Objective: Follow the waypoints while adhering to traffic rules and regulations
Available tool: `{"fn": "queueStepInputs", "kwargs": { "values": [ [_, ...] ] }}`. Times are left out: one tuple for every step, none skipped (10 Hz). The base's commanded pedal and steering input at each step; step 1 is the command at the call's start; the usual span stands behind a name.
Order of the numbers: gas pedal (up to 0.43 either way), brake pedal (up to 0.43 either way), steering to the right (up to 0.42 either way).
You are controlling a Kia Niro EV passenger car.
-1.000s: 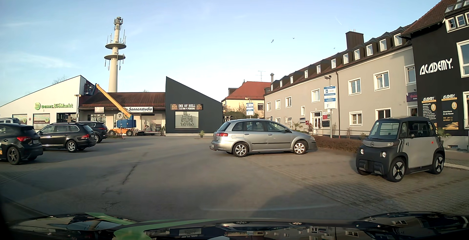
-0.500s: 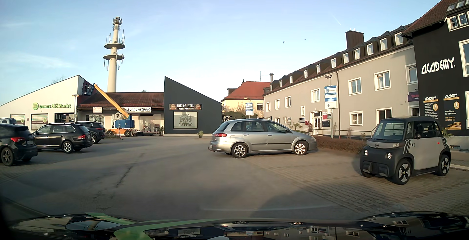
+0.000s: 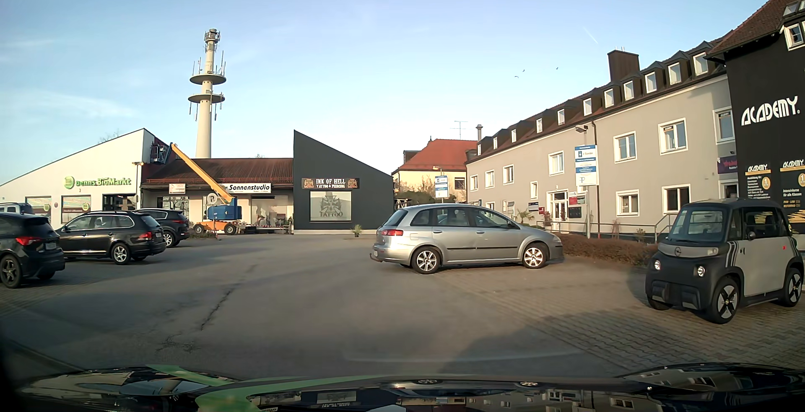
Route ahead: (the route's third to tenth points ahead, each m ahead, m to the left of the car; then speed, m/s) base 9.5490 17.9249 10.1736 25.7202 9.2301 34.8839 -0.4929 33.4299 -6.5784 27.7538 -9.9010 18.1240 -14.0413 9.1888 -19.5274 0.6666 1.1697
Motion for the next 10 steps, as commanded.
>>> {"fn": "queueStepInputs", "kwargs": {
  "values": [
    [0.118, 0.0, -0.441],
    [0.118, 0.0, -0.491],
    [0.118, 0.0, -0.526],
    [0.118, 0.0, -0.557],
    [0.11, 0.0, -0.584],
    [0.098, 0.0, -0.597],
    [0.047, 0.0, -0.607],
    [0.047, 0.0, -0.622],
    [0.047, 0.0, -0.643],
    [0.047, 0.0, -0.663]
  ]
}}
